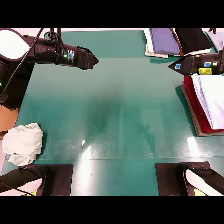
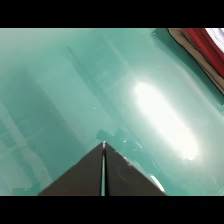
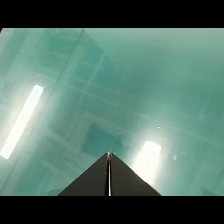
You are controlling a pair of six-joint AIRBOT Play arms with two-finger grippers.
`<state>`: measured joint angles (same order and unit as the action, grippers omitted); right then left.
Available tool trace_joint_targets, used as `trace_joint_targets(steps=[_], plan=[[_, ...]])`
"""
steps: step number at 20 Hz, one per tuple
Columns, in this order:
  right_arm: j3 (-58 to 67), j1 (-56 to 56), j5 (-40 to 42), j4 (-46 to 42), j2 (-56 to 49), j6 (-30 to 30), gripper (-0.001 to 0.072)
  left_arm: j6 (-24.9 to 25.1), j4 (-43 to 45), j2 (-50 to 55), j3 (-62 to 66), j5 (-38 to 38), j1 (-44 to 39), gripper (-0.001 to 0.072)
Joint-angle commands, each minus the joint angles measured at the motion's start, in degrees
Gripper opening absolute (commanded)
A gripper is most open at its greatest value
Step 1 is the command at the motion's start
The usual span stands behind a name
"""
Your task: Fold the shirts.
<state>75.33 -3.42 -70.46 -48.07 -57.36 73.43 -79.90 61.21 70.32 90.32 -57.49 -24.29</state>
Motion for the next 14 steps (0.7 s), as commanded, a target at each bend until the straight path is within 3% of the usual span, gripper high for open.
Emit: trace_joint_targets(steps=[1, 14], plan=[[0.04, 0.07, -0.07, 0.02, -0.02, 0.02, 0.0018, 0.0, 0.0, 0.02, -0.02, 0.02, -0.02, 0.0028], [0.04, 0.07, -1.81, 0.0, -0.02, 0.02, 0.0018, 0.0, 0.04, 0.02, -0.02, 2.58, 0.0, 0.0028]])
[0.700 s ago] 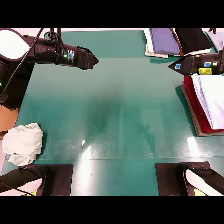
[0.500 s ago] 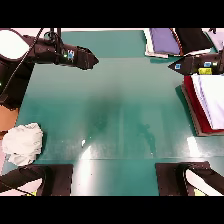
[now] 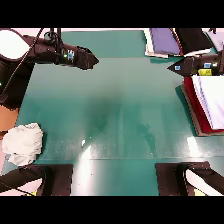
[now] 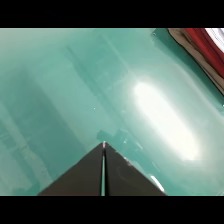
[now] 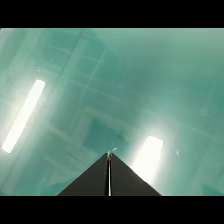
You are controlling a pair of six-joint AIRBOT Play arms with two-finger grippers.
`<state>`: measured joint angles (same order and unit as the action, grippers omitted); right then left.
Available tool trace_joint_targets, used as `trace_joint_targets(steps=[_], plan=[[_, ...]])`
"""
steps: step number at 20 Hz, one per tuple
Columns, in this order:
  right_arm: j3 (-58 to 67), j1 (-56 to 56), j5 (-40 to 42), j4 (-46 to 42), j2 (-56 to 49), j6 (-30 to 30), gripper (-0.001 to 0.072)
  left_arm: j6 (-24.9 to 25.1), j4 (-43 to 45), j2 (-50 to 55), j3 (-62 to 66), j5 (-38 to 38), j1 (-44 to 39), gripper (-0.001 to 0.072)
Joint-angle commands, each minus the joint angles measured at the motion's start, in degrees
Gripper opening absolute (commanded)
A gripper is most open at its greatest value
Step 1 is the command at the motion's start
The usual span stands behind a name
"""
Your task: Fold the shirts.
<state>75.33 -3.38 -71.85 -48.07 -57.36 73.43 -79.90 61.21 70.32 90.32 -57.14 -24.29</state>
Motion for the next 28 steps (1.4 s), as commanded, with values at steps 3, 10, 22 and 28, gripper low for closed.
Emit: trace_joint_targets(steps=[3, 10, 22, 28], plan=[[0.04, 0.02, -0.63, -0.02, -0.02, 0.02, 0.0018, 0.0, 2.47, -1.14, 0.59, 1.49, 1.2, 0.0028], [0.04, 0.02, -2.25, -0.07, -0.02, 0.0, 0.0018, -1.27, 18.99, -17.57, -13.49, -23.12, 20.65, 0.0028], [-0.07, 0.02, -1.66, -0.04, -0.02, 0.0, 0.0018, -5.95, 39.47, -27.1, -58.73, -18.34, 37.44, 0.0656], [1.29, 0.02, -0.72, 0.33, -0.02, 0.02, 0.0018, -8.61, 36.15, -27.17, -45.77, -21.66, 37.42, 0.0026]])
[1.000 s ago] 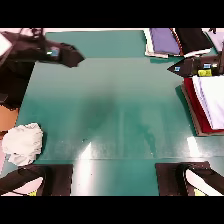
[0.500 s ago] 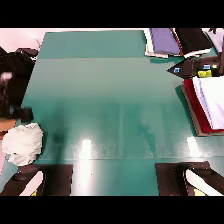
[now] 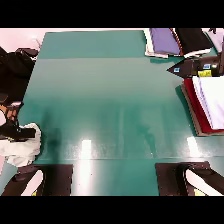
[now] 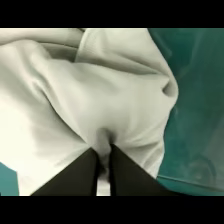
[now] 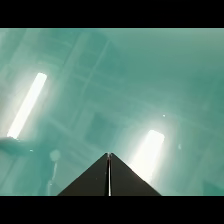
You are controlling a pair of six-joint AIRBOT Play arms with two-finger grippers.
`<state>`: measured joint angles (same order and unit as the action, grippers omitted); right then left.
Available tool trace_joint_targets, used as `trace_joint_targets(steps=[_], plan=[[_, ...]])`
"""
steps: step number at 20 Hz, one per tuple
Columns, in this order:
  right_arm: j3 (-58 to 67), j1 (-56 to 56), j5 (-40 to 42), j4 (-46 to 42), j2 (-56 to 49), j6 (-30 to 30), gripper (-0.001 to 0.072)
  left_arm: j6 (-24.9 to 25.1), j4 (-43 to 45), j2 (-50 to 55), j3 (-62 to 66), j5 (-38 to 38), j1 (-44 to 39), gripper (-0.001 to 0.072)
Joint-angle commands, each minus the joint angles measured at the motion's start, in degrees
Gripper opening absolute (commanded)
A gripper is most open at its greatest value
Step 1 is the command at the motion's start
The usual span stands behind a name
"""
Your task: Fold the shirts.
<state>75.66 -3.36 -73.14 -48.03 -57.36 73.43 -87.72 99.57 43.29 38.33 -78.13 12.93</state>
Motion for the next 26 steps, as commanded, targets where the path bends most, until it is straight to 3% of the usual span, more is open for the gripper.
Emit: trace_joint_targets(steps=[1, 4, 8, 16, 19, 20, 21, 22, 26], plan=[[2.43, 0.0, 1.27, 0.33, -0.04, 0.02, 0.0018, -0.79, -4.5, -0.13, 11.45, -0.92, 0.0, 0.0025], [8.52, 0.0, 4.52, 0.26, -0.04, 0.02, 0.0018, -1.68, -9.22, -0.13, 28.57, -0.48, -5.97, 0.0024], [15.96, -0.02, 9.25, -0.2, -0.09, 0.02, 0.0017, -7.15, -10.03, 0.26, 43.08, 4.7, -20.55, 0.0023], [21.79, -6.8, 9.55, 0.04, -0.02, 0.07, 0.0018, -10.71, -10.75, 15.54, 48.81, 17.0, -47.43, 0.0024], [21.79, -8.92, 6.38, 0.0, -0.07, 0.09, 0.0017, -7.39, -13.38, 26.16, 48.81, 19.39, -54.4, 0.003], [21.75, -8.98, 5.68, 0.0, -0.07, 0.09, 0.0017, -5.86, -14.45, 29.2, 48.81, 20.39, -55.67, 0.0187], [21.75, -8.98, 5.22, -0.02, -0.07, 0.07, 0.0017, -5.29, -15.06, 31.5, 48.81, 21.79, -55.93, 0.0529], [21.75, -8.98, 4.98, -0.02, -0.07, 0.09, 0.0017, -5.27, -15.15, 32.54, 48.81, 22.71, -55.41, 0.0555], [21.73, -8.98, 4.26, 0.02, -0.07, 0.07, 0.0017, -6.8, -15.91, 32.89, 48.09, 20.61, -45.86, 0.0545]])
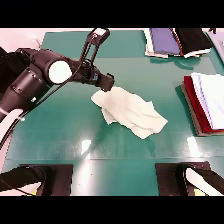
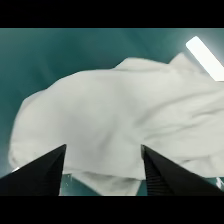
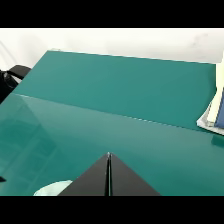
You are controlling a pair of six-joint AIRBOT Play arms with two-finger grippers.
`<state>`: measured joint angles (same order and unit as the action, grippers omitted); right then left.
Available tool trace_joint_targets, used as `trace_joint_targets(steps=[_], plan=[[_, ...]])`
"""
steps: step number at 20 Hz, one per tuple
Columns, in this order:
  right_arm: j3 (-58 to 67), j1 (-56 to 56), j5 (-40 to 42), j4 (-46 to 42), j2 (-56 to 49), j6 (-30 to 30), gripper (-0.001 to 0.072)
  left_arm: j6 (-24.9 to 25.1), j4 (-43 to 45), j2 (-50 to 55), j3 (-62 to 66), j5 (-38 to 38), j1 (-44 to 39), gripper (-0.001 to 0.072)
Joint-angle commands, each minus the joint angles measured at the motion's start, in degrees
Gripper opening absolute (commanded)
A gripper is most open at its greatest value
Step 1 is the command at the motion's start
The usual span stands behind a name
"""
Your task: Fold the shirts.
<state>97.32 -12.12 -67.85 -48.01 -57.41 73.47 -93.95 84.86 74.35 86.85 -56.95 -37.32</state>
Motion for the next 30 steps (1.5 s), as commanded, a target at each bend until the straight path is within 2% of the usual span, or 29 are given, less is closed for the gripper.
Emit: trace_joint_targets(steps=[1, 4, 7, 11, 13, 16, 21, 23, 24, 26, 30], plan=[[0.07, -0.22, -1.36, -0.04, 0.0, 0.02, 0.0017, -0.66, -3.41, 1.84, -1.81, -1.88, 7.61, 0.0545], [0.0, -0.22, -1.68, -0.04, -0.04, 0.02, 0.0017, 1.09, -10.97, 1.84, -9.51, -3.15, 14.32, 0.0545], [0.02, -0.22, -2.25, -0.04, -0.02, 0.02, 0.0018, 1.09, -12.59, 2.21, -17.84, 2.75, 18.1, 0.0545], [0.0, -0.22, -4.17, -0.09, -0.02, 0.02, 0.0017, 1.51, -17.29, 8.46, -18.86, 6.1, 22.01, 0.0545], [-0.04, -0.22, -4.83, -0.04, -0.11, 0.02, 0.0017, 5.4, -21.84, 11.91, -18.86, 9.6, 21.9, 0.0545], [-0.04, -0.22, -4.83, -0.07, -0.15, 0.02, 0.0017, 14.34, -33.66, 16.13, -18.73, 12.61, 21.88, 0.0545], [-0.17, -0.22, -5.9, -0.09, -0.81, 0.02, 0.0018, 15.56, -38.82, 18.71, -18.29, 14.97, 21.88, 0.0535], [-0.57, -0.42, -9.77, -0.22, -2.29, -0.02, 0.0017, 15.61, -38.66, 18.67, -16.74, 14.01, 22.01, 0.0112], [-2.23, -1.09, -11.91, -0.22, -2.75, 0.0, 0.0017, 16.06, -38.58, 18.67, -15.28, 12.87, 22.01, 0.0028], [-9.57, -3.32, -15.41, -0.79, -2.6, -0.02, 0.0017, 18.53, -38.4, 18.14, -11.96, 9.07, 22.01, 0.0028], [-33.59, -7.61, -13.99, -18.82, 0.46, 1.05, 0.0019, 22.08, -38.29, 15.72, -9.22, 6.91, 21.99, 0.0027]])
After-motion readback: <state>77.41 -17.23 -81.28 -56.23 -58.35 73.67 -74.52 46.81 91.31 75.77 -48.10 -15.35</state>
